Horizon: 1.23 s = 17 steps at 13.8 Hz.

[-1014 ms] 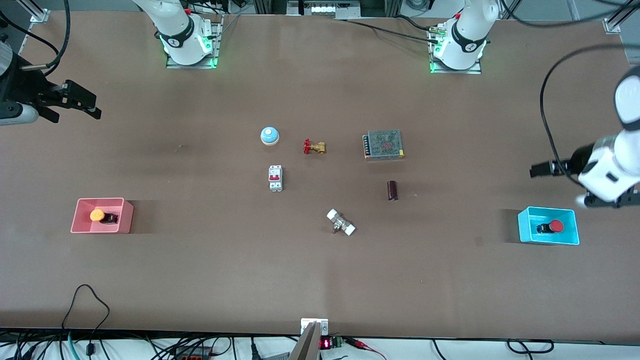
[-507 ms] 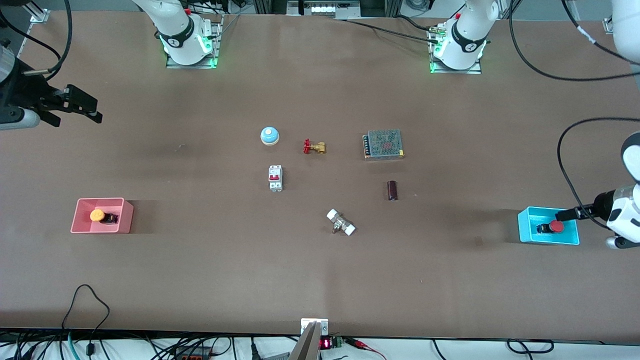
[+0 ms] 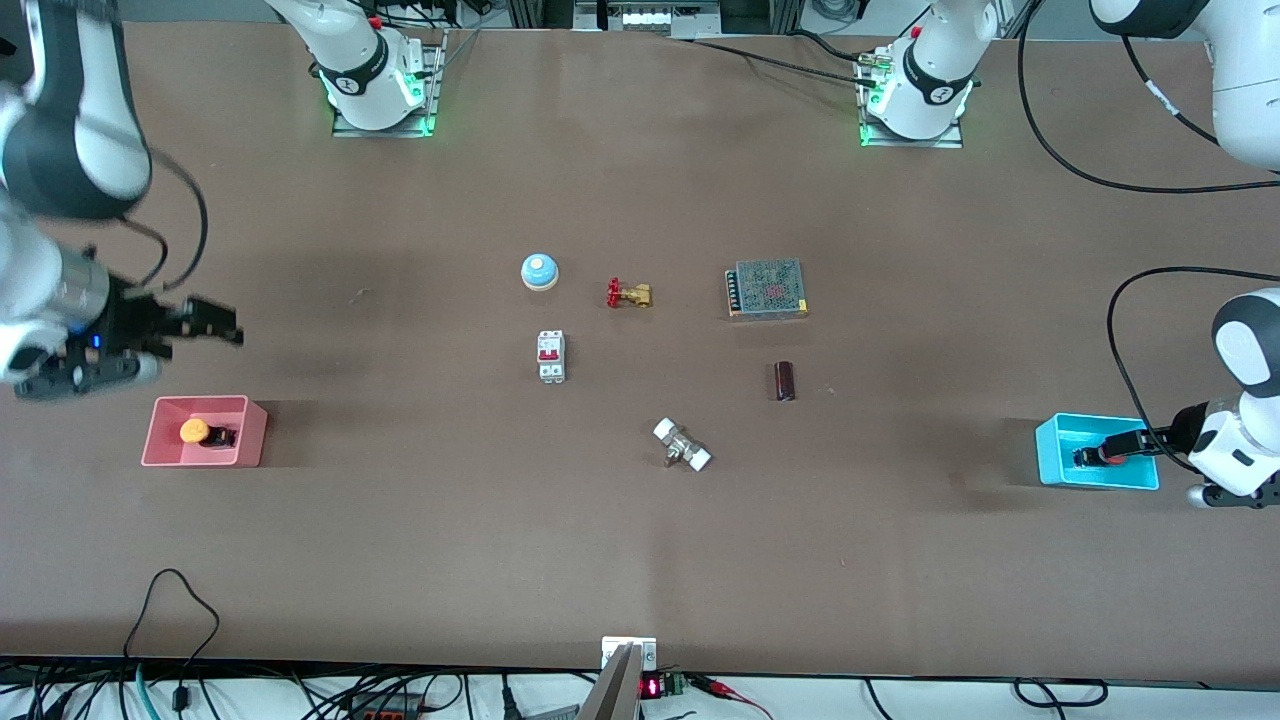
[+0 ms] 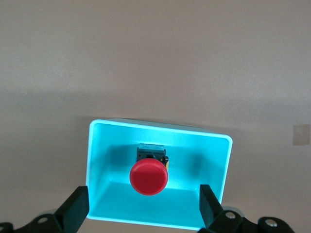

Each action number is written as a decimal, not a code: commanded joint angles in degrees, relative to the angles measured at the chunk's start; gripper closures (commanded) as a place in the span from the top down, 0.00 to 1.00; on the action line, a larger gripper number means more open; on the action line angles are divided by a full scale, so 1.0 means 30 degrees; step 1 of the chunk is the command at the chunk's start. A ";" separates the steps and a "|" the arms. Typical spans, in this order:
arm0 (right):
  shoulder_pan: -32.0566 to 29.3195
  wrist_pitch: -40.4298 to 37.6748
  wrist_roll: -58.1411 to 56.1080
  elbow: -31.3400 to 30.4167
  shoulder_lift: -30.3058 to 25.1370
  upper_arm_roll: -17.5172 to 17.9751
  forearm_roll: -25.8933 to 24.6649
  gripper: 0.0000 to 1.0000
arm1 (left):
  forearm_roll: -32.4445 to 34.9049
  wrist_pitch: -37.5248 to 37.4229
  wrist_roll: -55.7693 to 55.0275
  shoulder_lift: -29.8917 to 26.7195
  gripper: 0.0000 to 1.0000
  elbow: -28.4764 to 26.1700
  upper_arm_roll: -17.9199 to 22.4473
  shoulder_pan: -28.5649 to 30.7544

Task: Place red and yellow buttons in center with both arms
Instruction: 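Move the right gripper to the pink box while the left gripper reaches the cyan box, then lower both grippers and grasp the yellow and red buttons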

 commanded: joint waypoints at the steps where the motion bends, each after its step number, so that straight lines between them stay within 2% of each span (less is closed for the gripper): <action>1: -0.1597 0.2768 -0.3376 0.0426 0.2061 0.0278 0.0178 1.00 | 0.0119 -0.0027 0.0697 0.0416 1.00 0.0274 -0.0048 -0.0038; 8: -0.2012 0.7784 -0.4239 0.0367 0.4819 0.0279 0.0032 1.00 | 0.0032 0.0764 0.1692 0.1676 1.00 0.0274 -0.0048 0.0020; 13: -0.2216 0.9430 -0.3916 0.0250 0.5670 0.0250 -0.1170 1.00 | -0.0350 0.1084 0.1781 0.2057 0.99 0.0274 -0.0018 0.0020; 17: -0.2860 0.9284 -0.3916 -0.0247 0.5701 0.0249 -0.1199 1.00 | -0.0379 0.1585 0.1899 0.2205 0.87 0.0274 -0.0018 0.0020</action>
